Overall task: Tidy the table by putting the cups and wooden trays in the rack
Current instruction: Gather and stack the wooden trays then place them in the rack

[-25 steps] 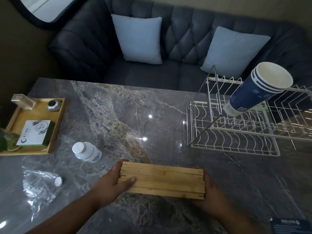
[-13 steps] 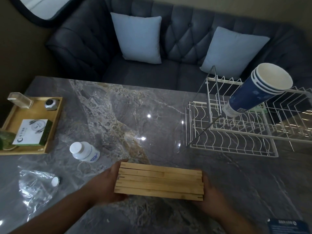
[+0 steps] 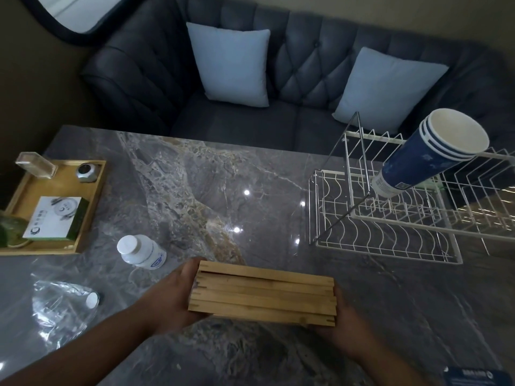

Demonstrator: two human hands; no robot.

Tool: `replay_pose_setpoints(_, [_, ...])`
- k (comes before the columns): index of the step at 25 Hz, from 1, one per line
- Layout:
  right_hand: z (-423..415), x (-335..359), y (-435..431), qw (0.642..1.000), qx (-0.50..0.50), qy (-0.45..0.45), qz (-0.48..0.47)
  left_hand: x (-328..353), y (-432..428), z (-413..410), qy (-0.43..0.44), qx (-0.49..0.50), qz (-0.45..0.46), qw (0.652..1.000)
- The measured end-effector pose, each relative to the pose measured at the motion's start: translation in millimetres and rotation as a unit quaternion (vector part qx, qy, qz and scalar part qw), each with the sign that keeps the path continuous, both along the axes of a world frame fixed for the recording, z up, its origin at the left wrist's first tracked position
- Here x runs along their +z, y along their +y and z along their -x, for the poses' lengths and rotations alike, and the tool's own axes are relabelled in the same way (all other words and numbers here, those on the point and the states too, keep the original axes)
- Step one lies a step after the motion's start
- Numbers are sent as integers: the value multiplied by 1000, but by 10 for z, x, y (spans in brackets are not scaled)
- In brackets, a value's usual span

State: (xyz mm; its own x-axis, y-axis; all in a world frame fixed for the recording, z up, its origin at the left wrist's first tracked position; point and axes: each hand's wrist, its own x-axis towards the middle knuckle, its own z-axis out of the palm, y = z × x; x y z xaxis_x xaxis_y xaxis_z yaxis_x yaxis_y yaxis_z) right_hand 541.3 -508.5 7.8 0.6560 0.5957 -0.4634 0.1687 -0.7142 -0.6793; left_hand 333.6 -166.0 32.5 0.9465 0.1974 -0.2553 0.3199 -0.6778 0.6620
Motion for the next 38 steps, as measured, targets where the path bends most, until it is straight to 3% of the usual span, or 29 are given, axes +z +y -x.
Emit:
replay_pose_setpoints(16, [40, -50, 63, 1000, -8, 1, 0, -386, -42, 76, 37, 2, 7, 999])
replay_pose_setpoints(25, [29, -168, 202, 987, -90, 125, -39, 497, 114, -141, -43, -2, -35, 998])
replay_pose_setpoints(38, [289, -274, 566, 979, -63, 163, -102, 1112, 266, -215, -4, -35, -156, 987])
